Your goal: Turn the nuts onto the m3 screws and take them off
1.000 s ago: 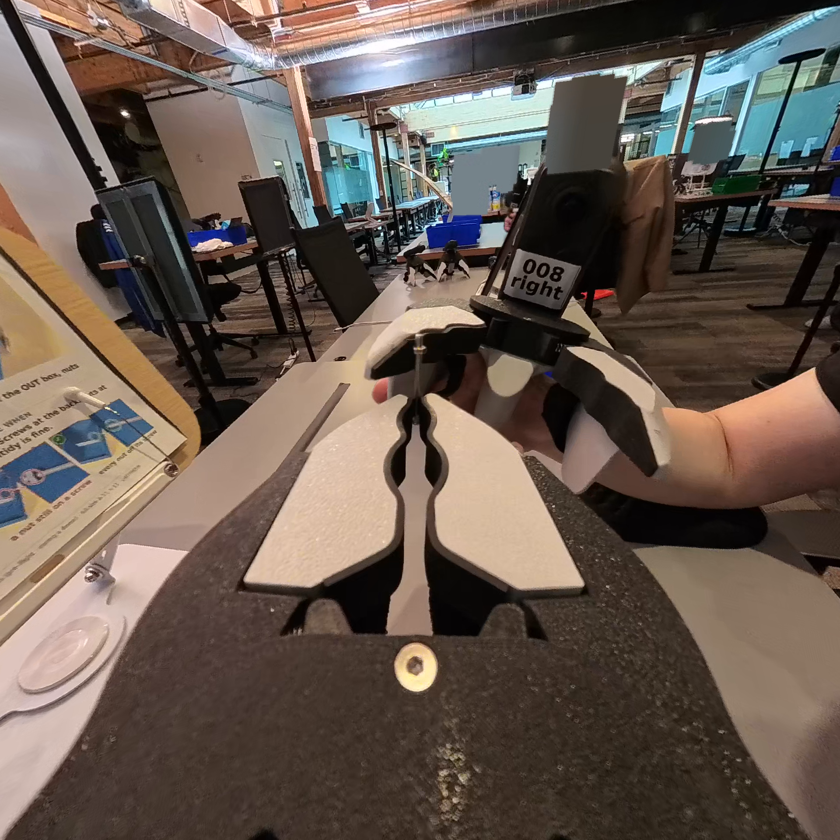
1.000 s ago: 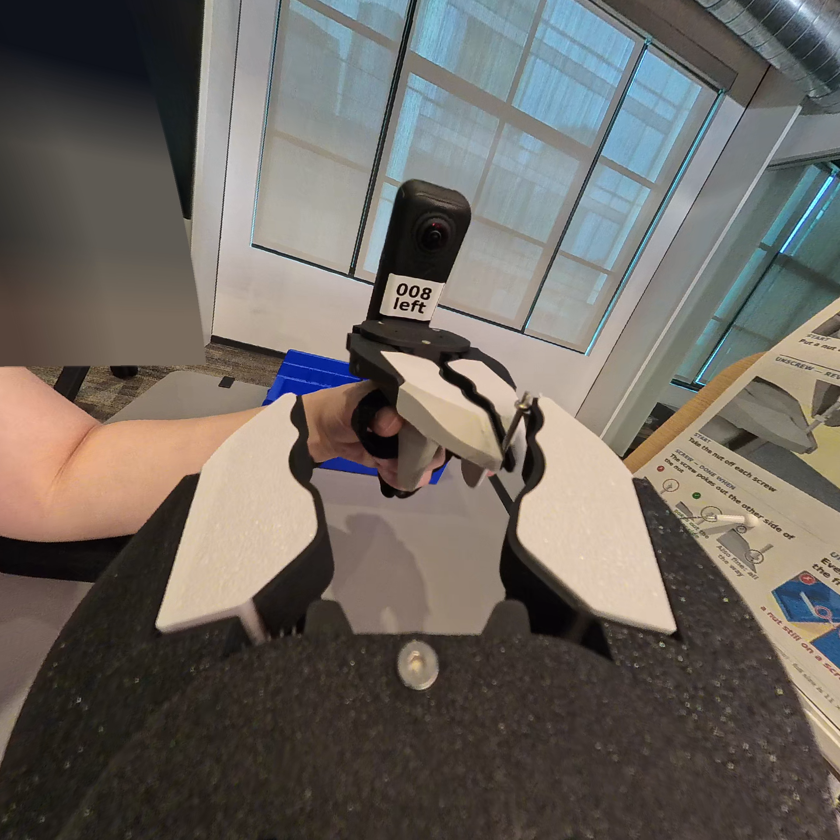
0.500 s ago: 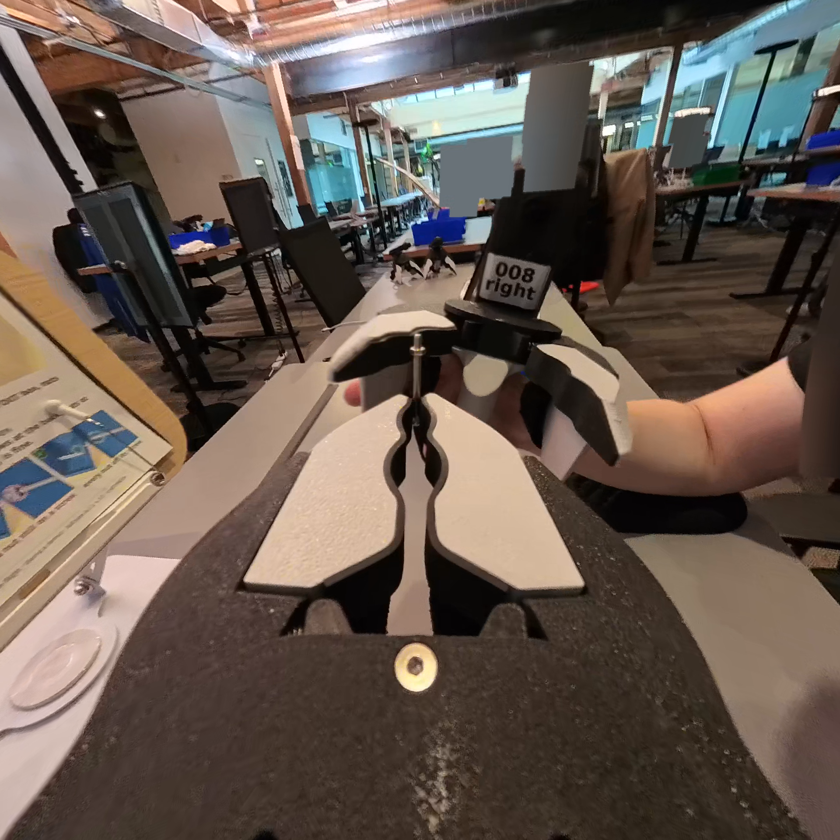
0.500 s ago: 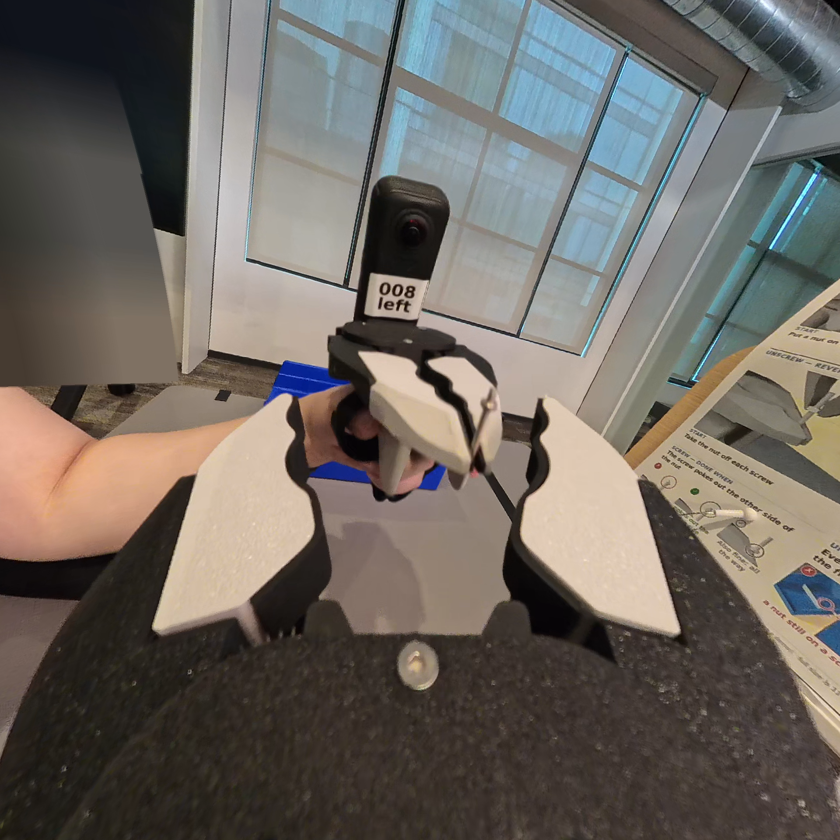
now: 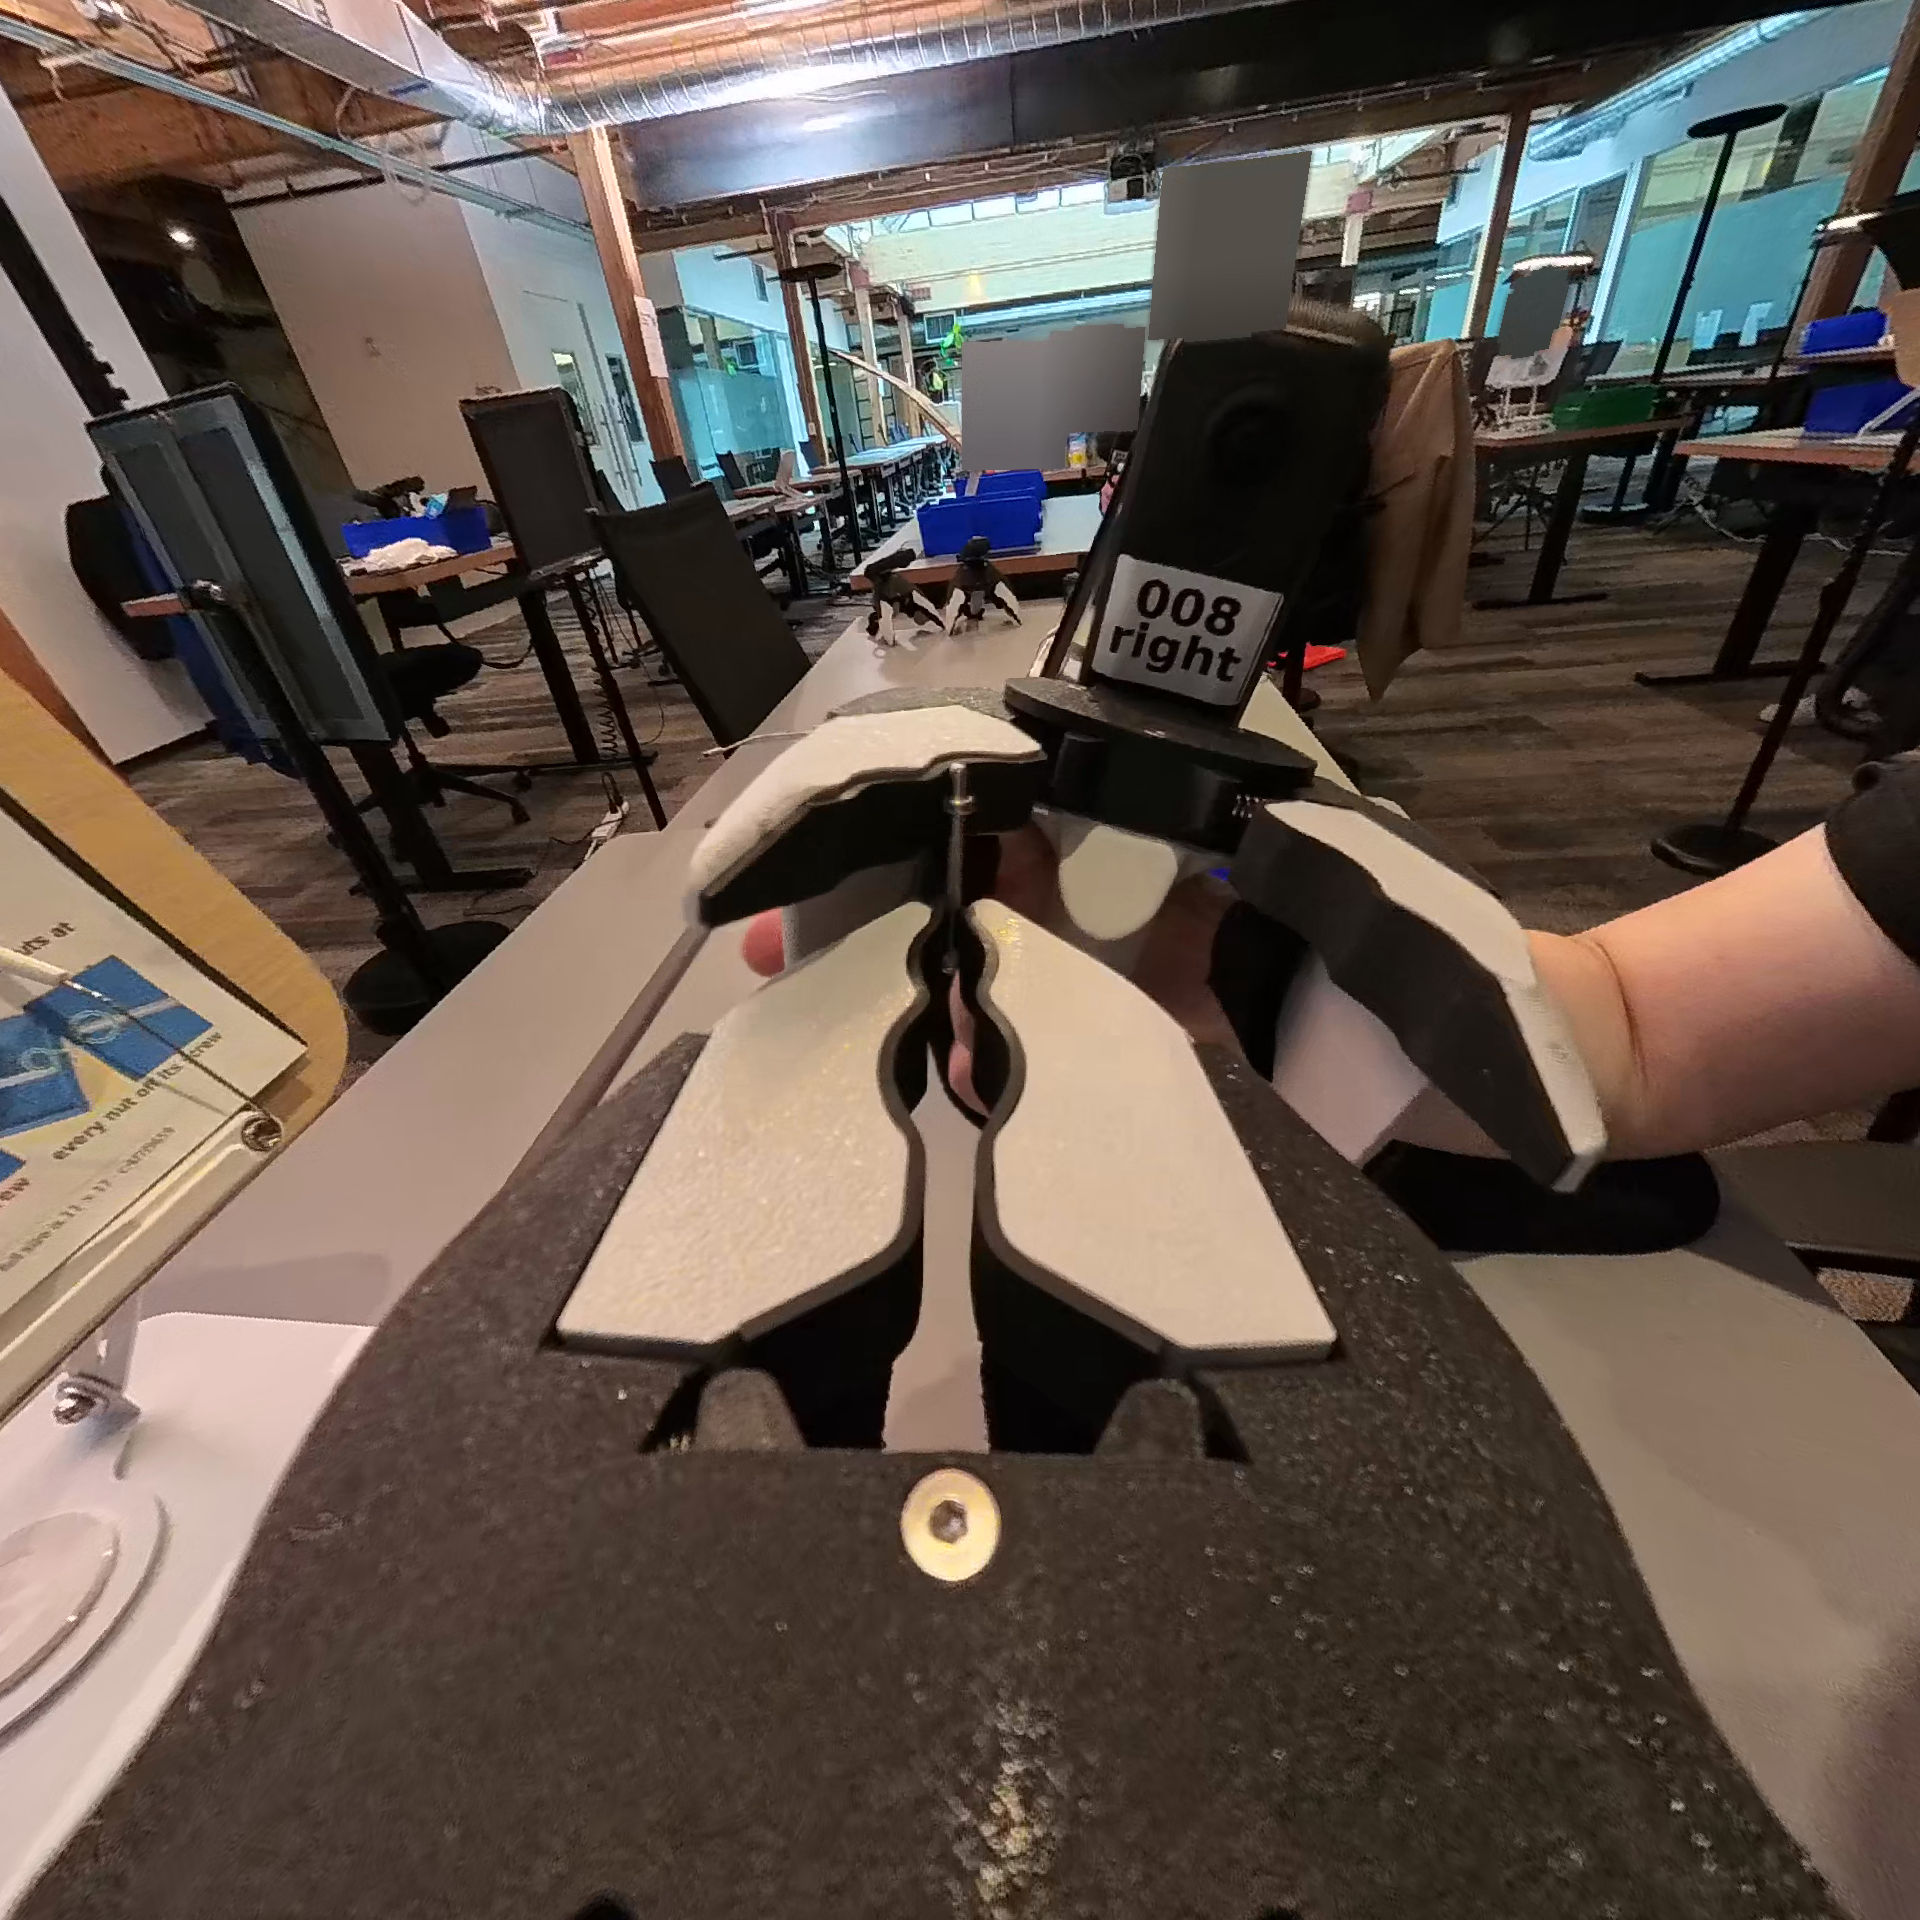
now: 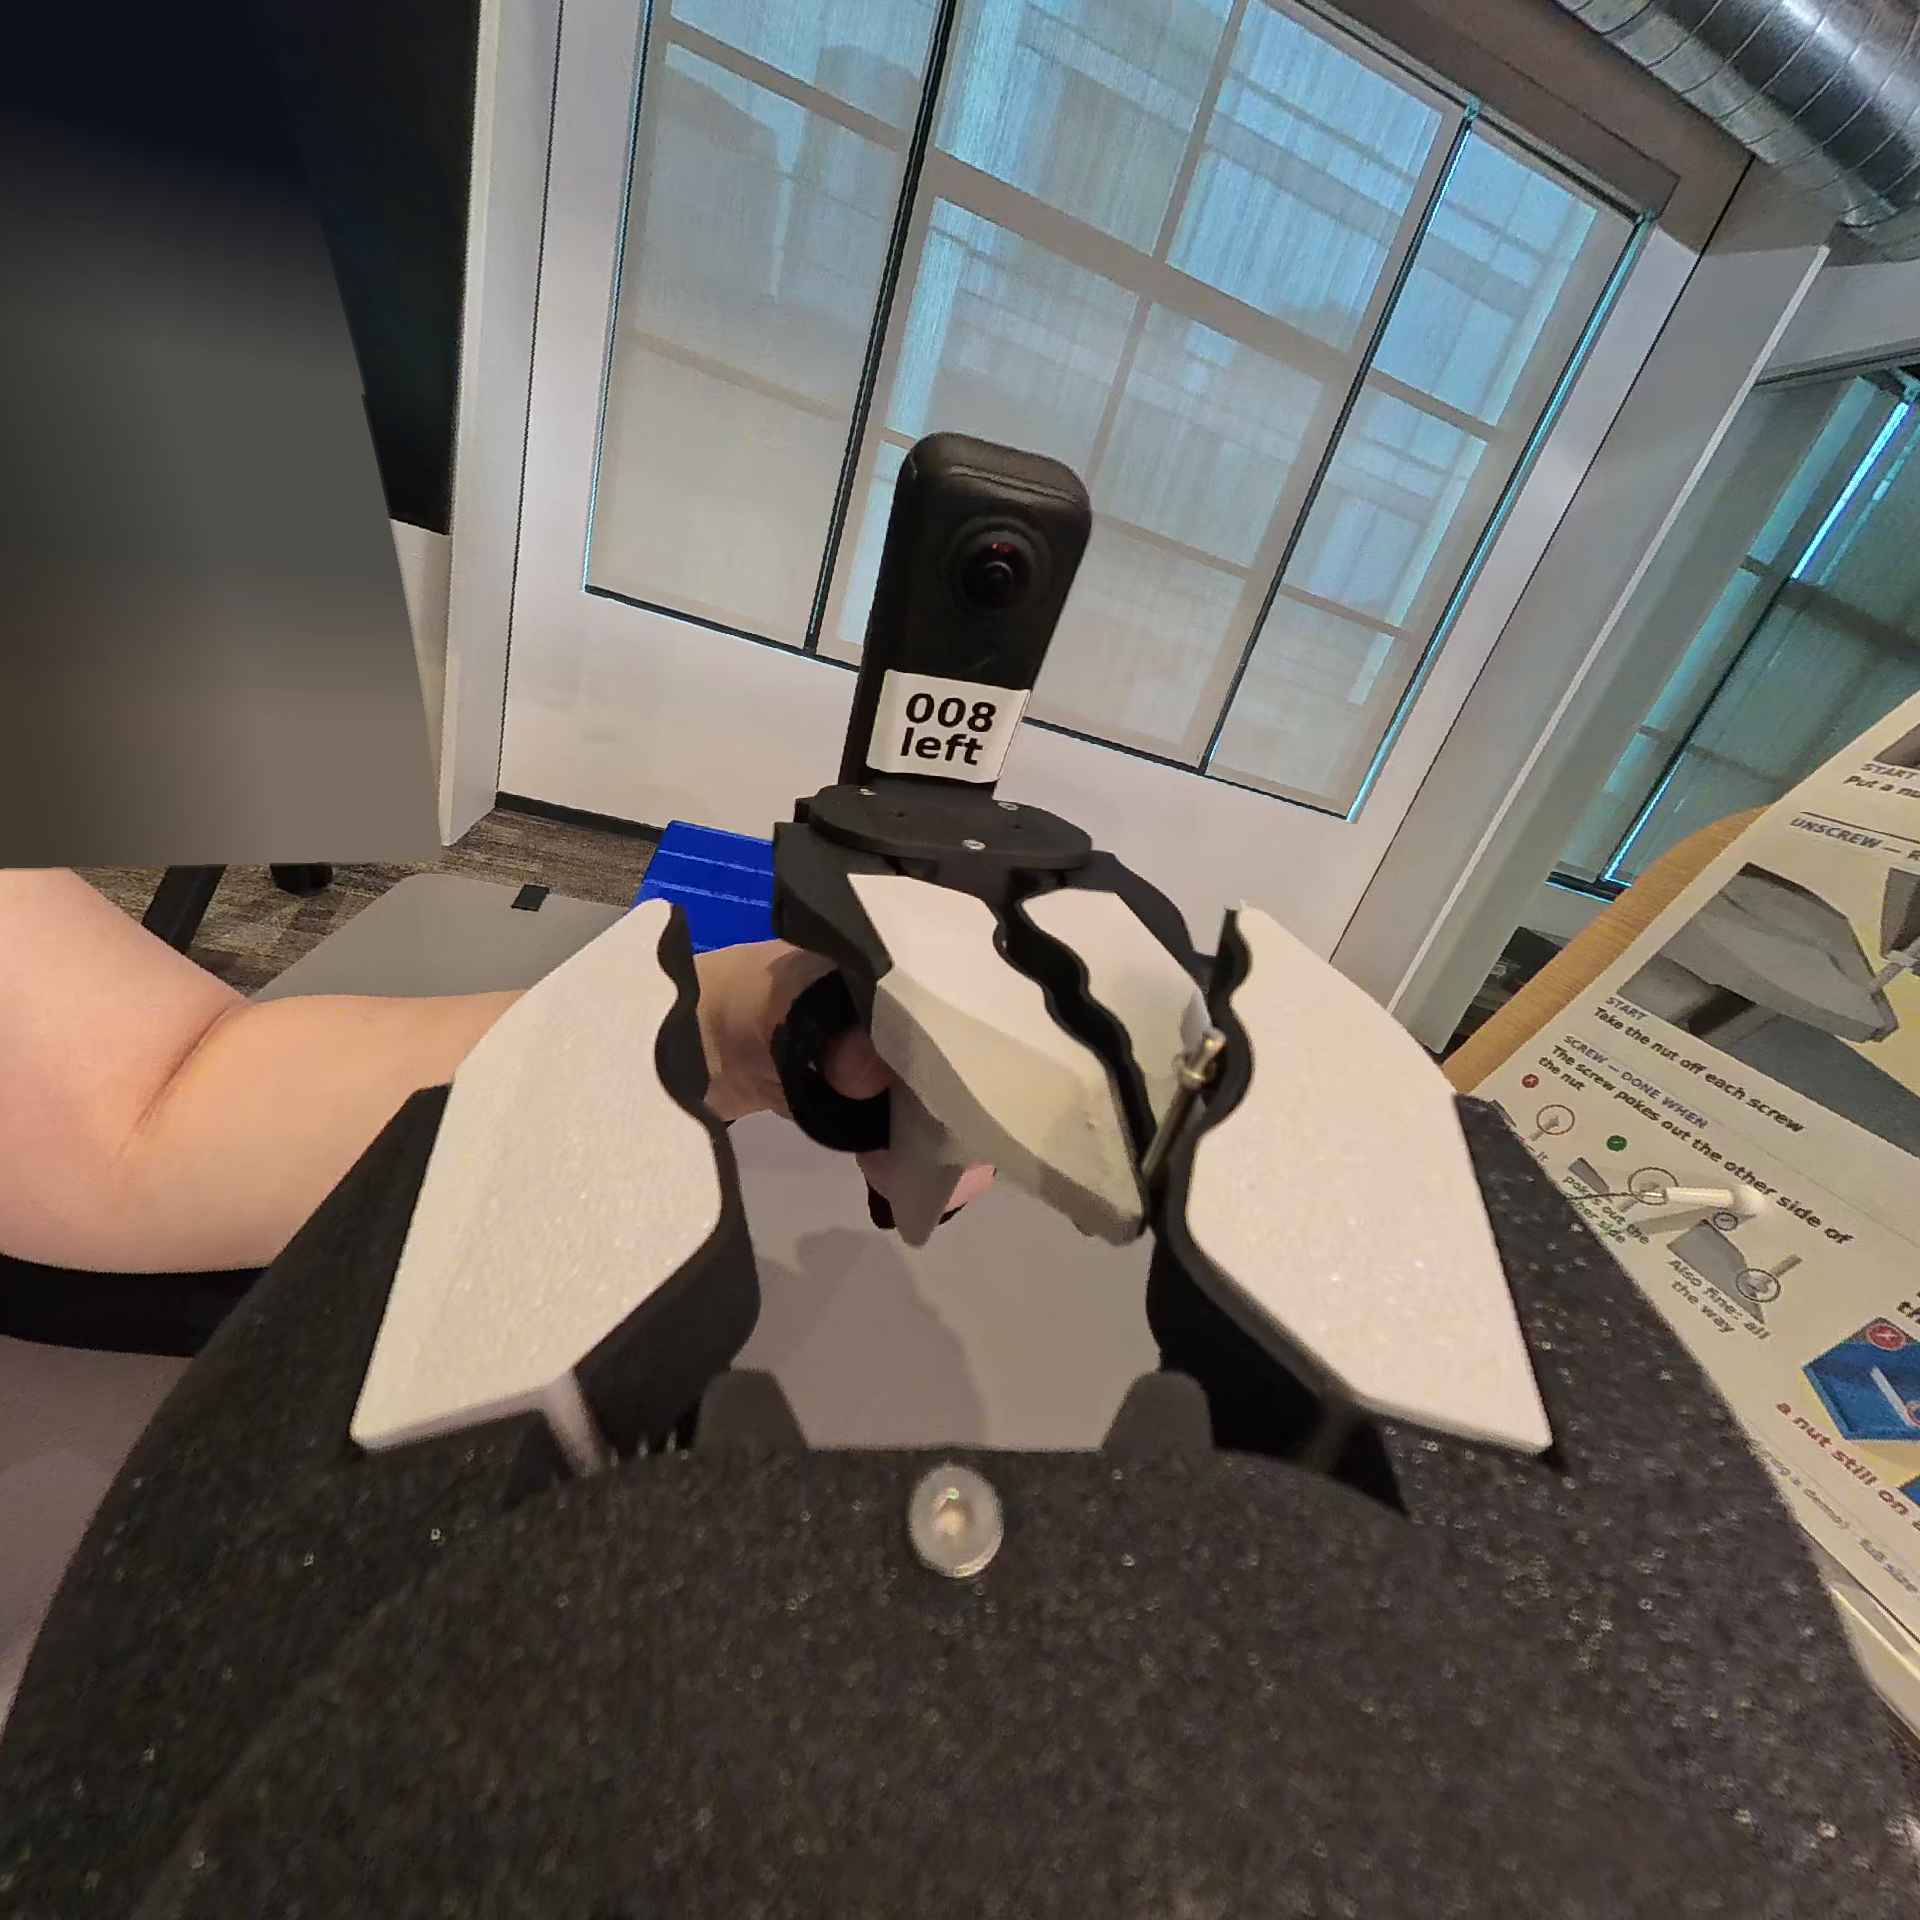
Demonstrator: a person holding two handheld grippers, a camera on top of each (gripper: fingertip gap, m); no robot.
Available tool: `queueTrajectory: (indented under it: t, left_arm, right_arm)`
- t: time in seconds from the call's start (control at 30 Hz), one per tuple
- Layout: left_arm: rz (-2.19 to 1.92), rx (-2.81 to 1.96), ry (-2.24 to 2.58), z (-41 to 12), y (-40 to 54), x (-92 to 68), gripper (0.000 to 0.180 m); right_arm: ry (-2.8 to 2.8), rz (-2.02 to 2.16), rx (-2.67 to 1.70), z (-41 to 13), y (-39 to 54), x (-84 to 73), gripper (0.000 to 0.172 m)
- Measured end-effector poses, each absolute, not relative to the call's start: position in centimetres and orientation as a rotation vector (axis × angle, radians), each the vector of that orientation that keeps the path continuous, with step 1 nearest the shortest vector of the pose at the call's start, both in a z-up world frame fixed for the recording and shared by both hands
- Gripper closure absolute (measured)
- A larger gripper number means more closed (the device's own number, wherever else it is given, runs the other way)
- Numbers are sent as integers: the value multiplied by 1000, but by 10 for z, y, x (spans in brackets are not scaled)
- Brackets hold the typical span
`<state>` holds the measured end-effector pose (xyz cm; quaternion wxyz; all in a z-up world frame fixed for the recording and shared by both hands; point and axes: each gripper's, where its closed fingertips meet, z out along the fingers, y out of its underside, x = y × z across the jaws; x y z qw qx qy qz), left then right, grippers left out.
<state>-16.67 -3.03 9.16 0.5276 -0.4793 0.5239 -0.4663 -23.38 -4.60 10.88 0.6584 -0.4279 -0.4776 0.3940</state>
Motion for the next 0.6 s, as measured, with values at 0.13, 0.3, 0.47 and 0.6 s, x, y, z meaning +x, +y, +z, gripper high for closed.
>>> queueTrajectory:
  t: [0.13, 0.3, 0.47, 0.6]
  left_arm:
    - [-1107, -1148, 1244, 93, -28, -172, 178]
    - [-1102, -1156, 1204, 97, -21, -181, 178]
    - [-1072, -1162, 1203, 96, -17, -185, 178]
    - [-1074, -1165, 1199, 95, -16, -185, 178]
  right_arm:
    - [-1080, 894, -974, 109, -45, -233, 77]
    - [-1077, 900, -968, 111, -46, -231, 79]
    - [-1082, 909, -979, 109, -46, -232, 78]
    - [-1088, 903, -989, 108, -44, -231, 77]
